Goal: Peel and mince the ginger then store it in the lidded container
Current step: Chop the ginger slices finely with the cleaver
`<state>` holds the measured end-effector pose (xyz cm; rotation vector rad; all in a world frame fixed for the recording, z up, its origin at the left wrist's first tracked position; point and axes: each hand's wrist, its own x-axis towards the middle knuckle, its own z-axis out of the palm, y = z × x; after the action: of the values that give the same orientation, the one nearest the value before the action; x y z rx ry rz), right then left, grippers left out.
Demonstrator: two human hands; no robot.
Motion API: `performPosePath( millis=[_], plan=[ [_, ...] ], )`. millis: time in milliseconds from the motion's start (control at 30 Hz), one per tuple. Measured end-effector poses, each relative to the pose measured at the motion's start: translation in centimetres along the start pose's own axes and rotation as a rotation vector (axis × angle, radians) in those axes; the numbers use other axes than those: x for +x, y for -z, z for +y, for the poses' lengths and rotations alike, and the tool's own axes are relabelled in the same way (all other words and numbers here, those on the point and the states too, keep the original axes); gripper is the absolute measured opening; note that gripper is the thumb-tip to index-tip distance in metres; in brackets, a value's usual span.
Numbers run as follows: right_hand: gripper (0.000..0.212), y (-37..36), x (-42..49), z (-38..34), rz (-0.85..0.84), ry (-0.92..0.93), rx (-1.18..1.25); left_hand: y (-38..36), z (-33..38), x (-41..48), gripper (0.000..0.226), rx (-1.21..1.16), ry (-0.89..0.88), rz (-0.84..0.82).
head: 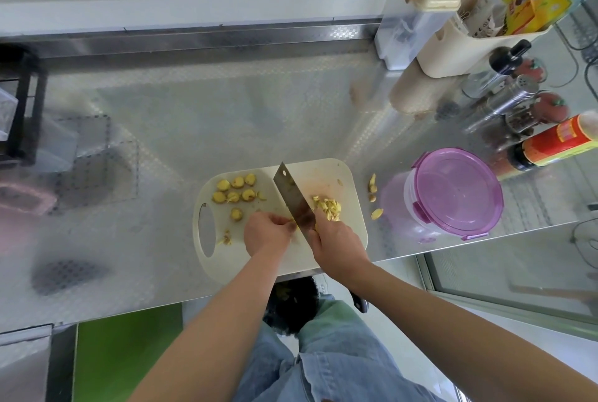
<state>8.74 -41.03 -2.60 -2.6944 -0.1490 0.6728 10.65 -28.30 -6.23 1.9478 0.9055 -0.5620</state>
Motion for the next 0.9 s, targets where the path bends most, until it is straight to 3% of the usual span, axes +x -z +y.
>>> performPosePath(
  millis=[167,300,667,900],
  plan=[
    [0.016,-0.2,0.4,-0.5,-0.024,-0.036,-0.035,-0.1,0.0,0.2,0.016,-0.002,0.011,-0.004],
    [0.012,-0.6,0.7,-0.9,-0.032,-0.059,-0.06,-0.1,0.1,0.2,0.007,0.013,0.003,-0.008],
    [0.033,0.0,0.6,-0.4,0.038,-0.039,0.041,0.0,-0.4,0.4,0.014,0.039,-0.021,-0.002],
    [0.022,-0.1,0.2,-0.8,0.006,-0.04,0.018,-0.2,-0.5,0.3,0.011,0.014,-0.04,0.018]
  ],
)
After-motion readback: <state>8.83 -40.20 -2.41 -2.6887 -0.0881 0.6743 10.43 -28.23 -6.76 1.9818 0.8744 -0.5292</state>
